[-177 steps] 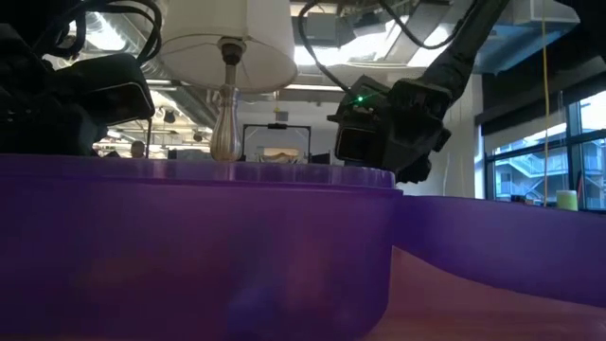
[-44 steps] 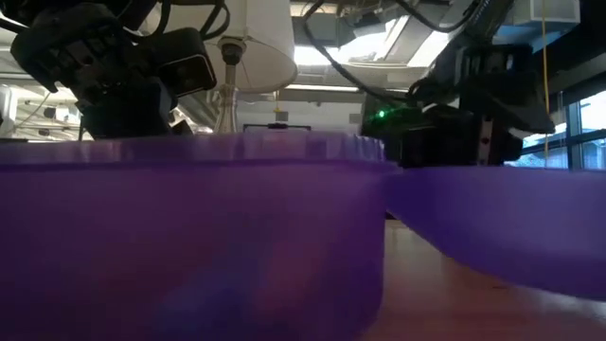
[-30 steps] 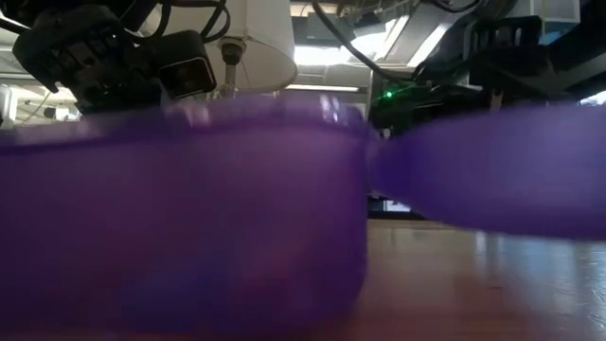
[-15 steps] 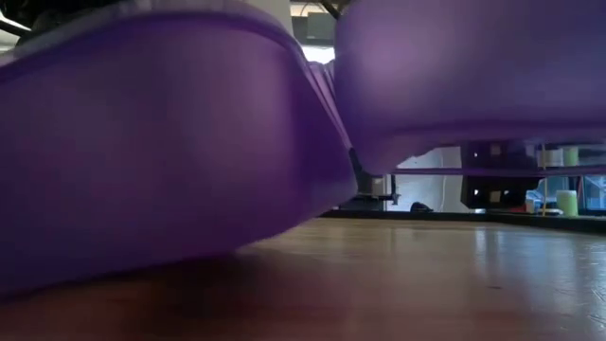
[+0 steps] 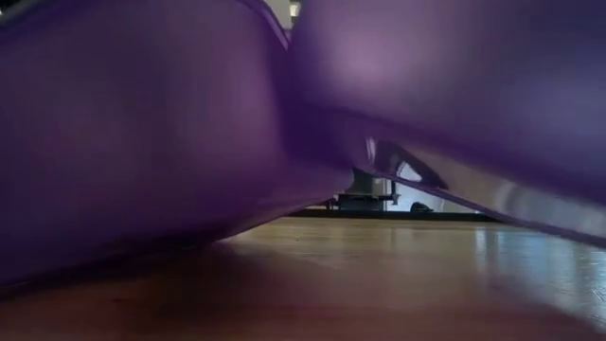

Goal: Pick & place school supplies into a supply box
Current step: Close the violet supply box

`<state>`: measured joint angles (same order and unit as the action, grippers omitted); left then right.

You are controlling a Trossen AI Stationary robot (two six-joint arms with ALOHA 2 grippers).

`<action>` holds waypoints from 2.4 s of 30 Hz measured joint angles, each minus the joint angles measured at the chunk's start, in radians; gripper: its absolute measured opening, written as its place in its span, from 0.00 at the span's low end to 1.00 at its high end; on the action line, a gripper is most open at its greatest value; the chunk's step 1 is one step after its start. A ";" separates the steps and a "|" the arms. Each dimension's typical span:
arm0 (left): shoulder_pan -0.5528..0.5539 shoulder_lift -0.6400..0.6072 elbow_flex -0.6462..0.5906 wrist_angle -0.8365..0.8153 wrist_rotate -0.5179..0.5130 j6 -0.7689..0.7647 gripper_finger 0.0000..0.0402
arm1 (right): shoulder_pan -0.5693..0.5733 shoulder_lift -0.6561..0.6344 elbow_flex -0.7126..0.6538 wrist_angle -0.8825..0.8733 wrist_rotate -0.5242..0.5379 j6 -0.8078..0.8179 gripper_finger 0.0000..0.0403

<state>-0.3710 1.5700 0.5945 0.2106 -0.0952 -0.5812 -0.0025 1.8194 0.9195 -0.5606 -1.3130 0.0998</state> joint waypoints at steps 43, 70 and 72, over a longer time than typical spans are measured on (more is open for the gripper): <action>0.000 0.000 0.000 -0.007 0.004 -0.010 0.22 | 0.056 0.000 0.001 0.212 0.188 0.131 0.83; 0.000 0.000 0.000 -0.036 0.004 -0.037 0.22 | 0.055 -0.032 0.000 0.492 0.054 0.188 0.83; 0.000 0.000 0.000 -0.036 0.004 -0.036 0.22 | 0.055 -0.057 0.000 0.487 0.054 0.187 0.83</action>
<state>-0.3714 1.5696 0.5941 0.1745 -0.0914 -0.6173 0.0528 1.7622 0.9195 -0.0735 -1.2587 0.2863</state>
